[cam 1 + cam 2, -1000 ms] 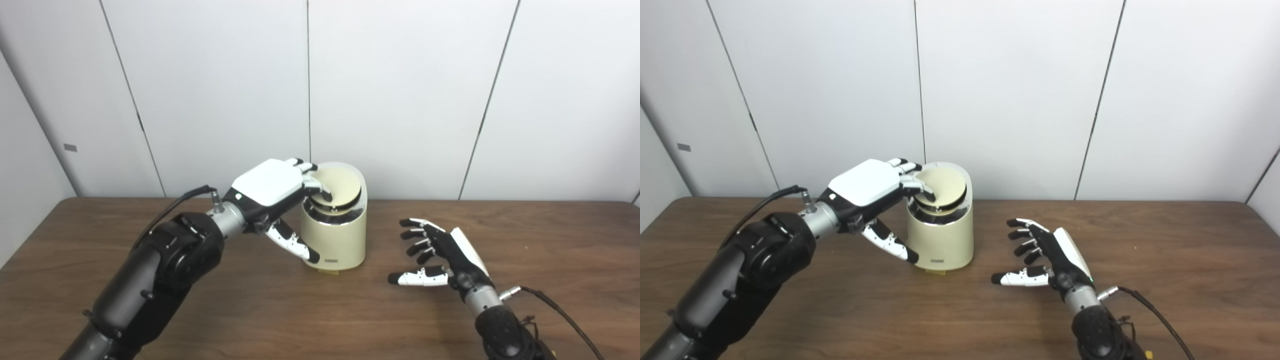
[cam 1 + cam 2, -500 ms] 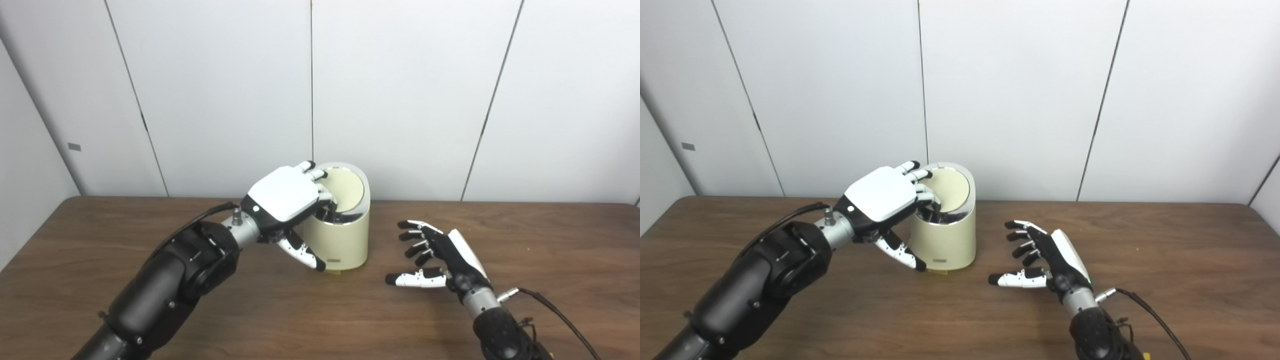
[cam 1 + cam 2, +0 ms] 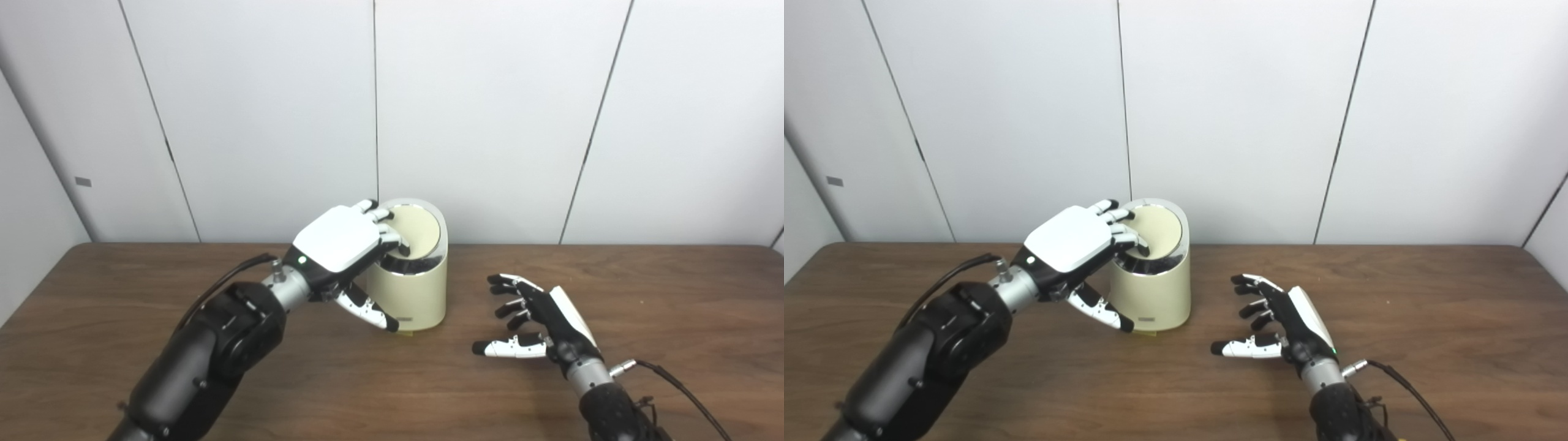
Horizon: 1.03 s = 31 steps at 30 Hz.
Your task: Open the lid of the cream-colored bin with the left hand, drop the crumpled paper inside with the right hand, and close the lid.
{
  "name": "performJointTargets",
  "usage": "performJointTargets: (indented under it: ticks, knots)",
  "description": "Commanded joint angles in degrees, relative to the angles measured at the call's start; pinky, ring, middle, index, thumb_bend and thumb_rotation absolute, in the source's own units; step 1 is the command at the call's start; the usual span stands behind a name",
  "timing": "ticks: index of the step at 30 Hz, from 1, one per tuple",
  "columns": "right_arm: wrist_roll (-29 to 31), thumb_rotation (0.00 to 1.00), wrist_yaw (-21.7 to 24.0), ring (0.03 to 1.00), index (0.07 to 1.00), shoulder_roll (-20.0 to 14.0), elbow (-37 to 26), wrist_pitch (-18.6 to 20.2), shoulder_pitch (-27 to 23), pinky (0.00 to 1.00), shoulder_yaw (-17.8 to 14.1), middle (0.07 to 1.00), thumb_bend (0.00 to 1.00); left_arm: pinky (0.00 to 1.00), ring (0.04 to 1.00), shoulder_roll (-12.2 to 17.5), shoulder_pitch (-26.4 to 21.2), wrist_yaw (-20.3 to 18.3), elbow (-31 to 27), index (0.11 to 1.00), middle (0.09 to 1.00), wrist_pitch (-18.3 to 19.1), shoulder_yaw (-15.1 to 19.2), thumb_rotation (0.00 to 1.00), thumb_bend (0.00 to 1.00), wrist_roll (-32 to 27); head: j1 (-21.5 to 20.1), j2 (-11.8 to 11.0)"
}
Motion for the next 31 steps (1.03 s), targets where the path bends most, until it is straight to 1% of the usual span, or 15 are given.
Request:
performJointTargets:
  ticks: [1, 2, 3, 4, 6, 8, 10, 11, 13, 15, 17, 20, 22, 25, 31]
  knots:
    - [0.0, 0.2, -0.7, 0.634, 0.799, -0.7, -1.1, -1.1, -2.0, 0.52, -0.7, 0.774, 0.84, 0.95, 0.911, -1.1, -1.8, 5.4, -0.7, 0.799, 0.813, 0.3, 4.3, 0.46, 0.9, -4.6, 0.1, -0.1]
    - [0.0, 0.2, -0.7, 0.629, 0.798, -0.8, -1.0, -1.0, -2.0, 0.52, -0.7, 0.77, 0.84, 0.92, 0.906, -2.1, -1.1, 7.5, -0.4, 0.814, 0.822, 0.0, 6.3, 0.45, 0.88, -6.4, 0.1, -0.1]
    - [0.0, 0.21, -0.6, 0.628, 0.798, -0.9, -1.0, -1.0, -2.0, 0.51, -0.7, 0.771, 0.83, 0.86, 0.898, -2.8, -0.7, 8.9, -0.1, 0.835, 0.842, -0.3, 7.6, 0.42, 0.85, -7.5, 0.1, -0.1]
    - [-0.1, 0.21, -0.7, 0.629, 0.798, -0.9, -0.9, -1.0, -2.0, 0.52, -0.6, 0.773, 0.83, 0.82, 0.894, -3.7, -0.1, 11.2, 0.6, 0.849, 0.857, -1.0, 9.2, 0.39, 0.83, -9.2, 0.2, -0.1]
    - [0.0, 0.21, -0.7, 0.636, 0.801, -0.8, -0.9, -0.8, -2.0, 0.51, -0.7, 0.783, 0.83, 0.78, 0.892, -5.1, 0.9, 14.6, 1.9, 0.878, 0.891, -2.1, 11.7, 0.36, 0.81, -11.9, 0.2, -0.1]
    - [-0.1, 0.21, -0.7, 0.637, 0.801, -0.8, -1.0, -0.5, -1.9, 0.51, -0.7, 0.785, 0.83, 0.8, 0.901, -6.1, 1.7, 16.7, 2.8, 0.897, 0.91, -2.4, 13.3, 0.35, 0.79, -13.8, 0.3, -0.1]
    - [-0.1, 0.21, -0.8, 0.636, 0.801, -0.8, -1.0, -0.5, -1.9, 0.51, -0.8, 0.787, 0.84, 0.88, 0.93, -7.2, 3.0, 17.7, 3.5, 0.908, 0.923, -2.2, 15.0, 0.35, 0.78, -17.4, 0.4, 0.0]
    - [0.1, 0.21, -0.8, 0.636, 0.801, -0.8, -0.9, -0.7, -1.9, 0.51, -0.9, 0.79, 0.84, 0.9, 0.936, -8.0, 3.9, 17.9, 3.7, 0.907, 0.923, -1.7, 16.0, 0.34, 0.78, -19.8, 0.4, 0.0]
    - [0.5, 0.24, -0.9, 0.639, 0.807, -0.9, -0.6, -1.5, -1.9, 0.51, -1.1, 0.8, 0.84, 0.8, 0.905, -9.7, 6.0, 17.8, 3.8, 0.885, 0.914, -0.4, 17.6, 0.3, 0.8, -24.5, 0.5, 0.0]
    - [0.9, 0.26, -1.2, 0.63, 0.808, -0.9, -0.5, -2.6, -1.8, 0.51, -1.3, 0.789, 0.85, 0.71, 0.875, -11.1, 8.4, 17.5, 3.6, 0.889, 0.921, 1.3, 18.6, 0.32, 0.8, -27.7, 0.4, 0.1]
    - [1.7, 0.26, -1.0, 0.626, 0.81, -1.0, -0.3, -3.9, -1.6, 0.5, -1.5, 0.78, 0.85, 0.7, 0.873, -12.0, 10.4, 16.9, 3.4, 0.894, 0.92, 2.5, 19.1, 0.35, 0.8, -30.0, 0.4, 0.2]
    - [3.3, 0.22, -0.2, 0.637, 0.818, -0.9, -0.1, -5.5, -1.0, 0.52, -1.5, 0.779, 0.85, 0.74, 0.877, -12.9, 12.8, 16.2, 4.0, 0.914, 0.916, 2.9, 19.1, 0.37, 0.83, -33.7, 0.5, 0.3]
    - [4.1, 0.24, -0.2, 0.657, 0.823, -0.8, 0.2, -6.8, -0.6, 0.53, -1.5, 0.796, 0.86, 0.76, 0.875, -13.3, 14.2, 15.8, 4.6, 0.918, 0.915, 2.8, 19.0, 0.4, 0.85, -35.8, 0.4, 0.4]
    - [4.4, 0.25, -0.5, 0.668, 0.824, -0.6, 0.4, -7.8, -0.1, 0.54, -1.5, 0.812, 0.86, 0.75, 0.854, -13.3, 15.8, 15.1, 5.6, 0.923, 0.901, 2.2, 18.9, 0.42, 0.88, -38.7, 0.3, 0.5]
    - [4.3, 0.24, -0.8, 0.663, 0.824, -0.6, 0.6, -8.1, 0.7, 0.54, -1.7, 0.809, 0.85, 0.66, 0.776, -14.3, 18.7, 14.2, 7.7, 0.92, 0.814, 1.5, 19.5, 0.35, 0.89, -44.5, 0.4, 0.6]
